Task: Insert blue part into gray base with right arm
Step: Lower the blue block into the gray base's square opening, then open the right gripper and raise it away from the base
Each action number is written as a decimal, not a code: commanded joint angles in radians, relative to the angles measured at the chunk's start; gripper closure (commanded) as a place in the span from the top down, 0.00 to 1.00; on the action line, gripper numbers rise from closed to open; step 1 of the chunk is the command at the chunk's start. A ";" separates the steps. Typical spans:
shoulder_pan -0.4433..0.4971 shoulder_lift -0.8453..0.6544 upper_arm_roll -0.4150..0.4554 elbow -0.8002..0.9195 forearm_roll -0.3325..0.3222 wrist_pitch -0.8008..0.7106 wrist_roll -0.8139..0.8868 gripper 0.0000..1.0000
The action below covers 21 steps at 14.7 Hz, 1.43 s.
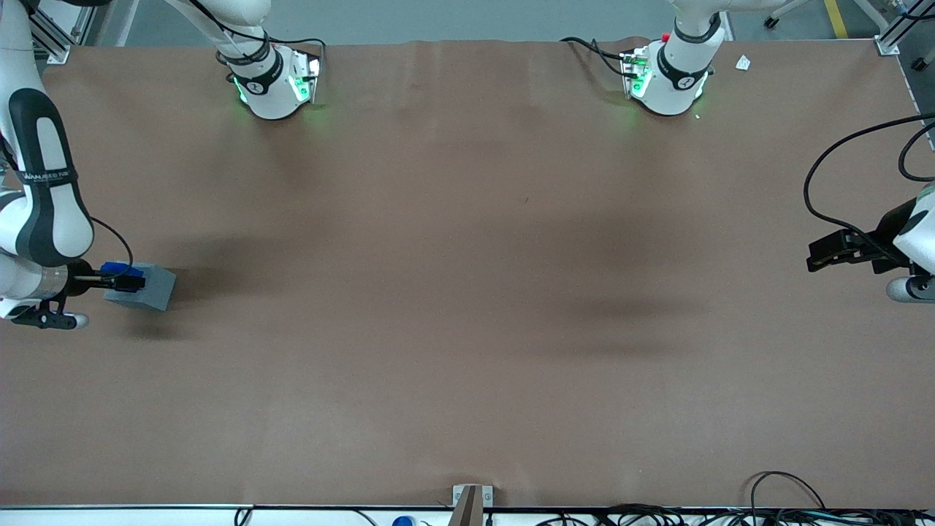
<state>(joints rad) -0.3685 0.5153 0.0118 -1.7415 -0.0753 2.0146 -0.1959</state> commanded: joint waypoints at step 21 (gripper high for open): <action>0.327 -0.626 0.014 0.094 0.069 -0.507 0.282 1.00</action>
<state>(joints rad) -0.0495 -0.1131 0.0390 -1.6617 -0.0071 1.5192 0.0778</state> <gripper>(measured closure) 0.000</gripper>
